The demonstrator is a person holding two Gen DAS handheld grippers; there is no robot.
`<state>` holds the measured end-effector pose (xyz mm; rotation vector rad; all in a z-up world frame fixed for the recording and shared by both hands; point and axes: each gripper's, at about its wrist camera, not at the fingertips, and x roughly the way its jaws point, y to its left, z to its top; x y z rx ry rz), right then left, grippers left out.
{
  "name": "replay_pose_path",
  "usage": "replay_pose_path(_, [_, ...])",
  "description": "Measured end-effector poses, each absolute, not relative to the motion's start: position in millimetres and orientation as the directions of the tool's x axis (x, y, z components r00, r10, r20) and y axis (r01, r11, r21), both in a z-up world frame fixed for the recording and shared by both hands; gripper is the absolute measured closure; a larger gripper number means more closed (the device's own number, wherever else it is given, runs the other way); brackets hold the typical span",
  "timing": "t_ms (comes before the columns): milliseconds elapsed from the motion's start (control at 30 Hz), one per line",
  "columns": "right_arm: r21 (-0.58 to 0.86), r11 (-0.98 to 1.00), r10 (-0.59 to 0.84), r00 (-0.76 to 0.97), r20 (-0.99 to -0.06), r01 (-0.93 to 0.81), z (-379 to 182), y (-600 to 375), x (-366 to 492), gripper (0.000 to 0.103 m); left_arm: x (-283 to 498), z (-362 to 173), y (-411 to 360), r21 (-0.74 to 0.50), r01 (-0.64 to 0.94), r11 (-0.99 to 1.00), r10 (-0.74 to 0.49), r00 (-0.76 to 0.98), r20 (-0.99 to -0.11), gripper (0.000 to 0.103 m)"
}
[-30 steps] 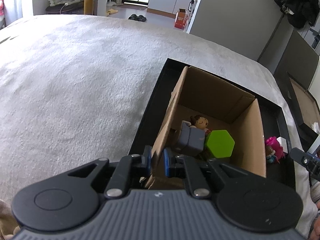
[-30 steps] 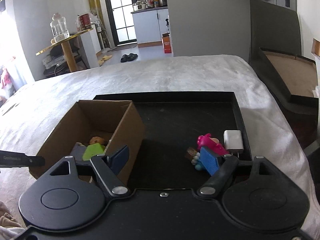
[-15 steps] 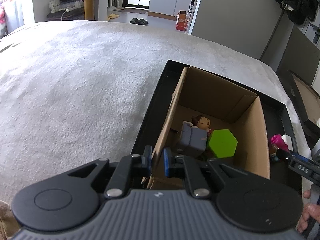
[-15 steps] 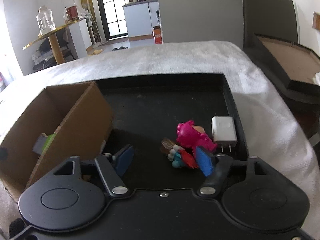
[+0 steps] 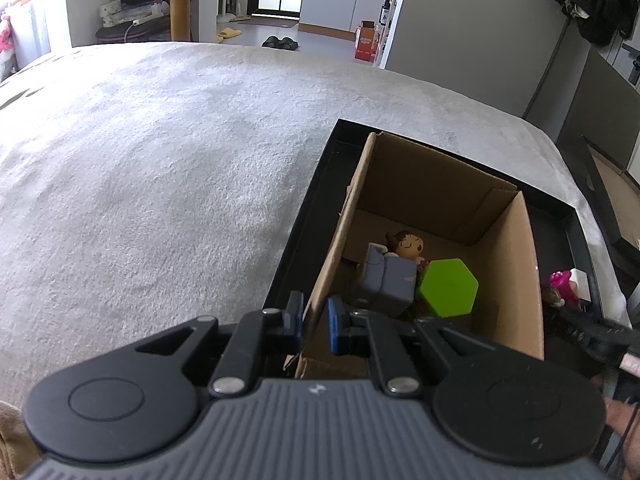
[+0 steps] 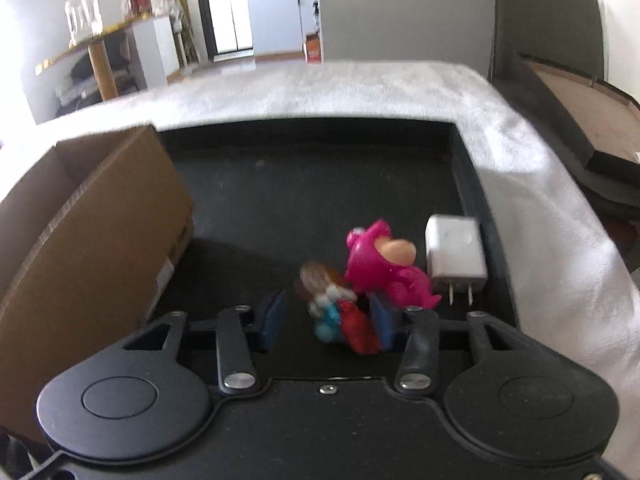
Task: Organize rigid objects
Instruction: 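Lower the right gripper onto the small blue-and-red figure and close it, then carry the blue-and-red figure over the box and open the right gripper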
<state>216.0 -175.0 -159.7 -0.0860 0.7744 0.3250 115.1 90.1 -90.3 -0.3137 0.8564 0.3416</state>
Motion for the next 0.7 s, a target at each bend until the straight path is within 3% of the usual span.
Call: replay_pose_path(700, [0.051, 0.940, 0.282, 0.688, -0.668, -0.336, -104.8, -174.6, 162.9, 0.074, 113.4, -87.9, 89.7, -0.141, -0.411, 0.901, 0.159, 0.614, -0.773, 0.092])
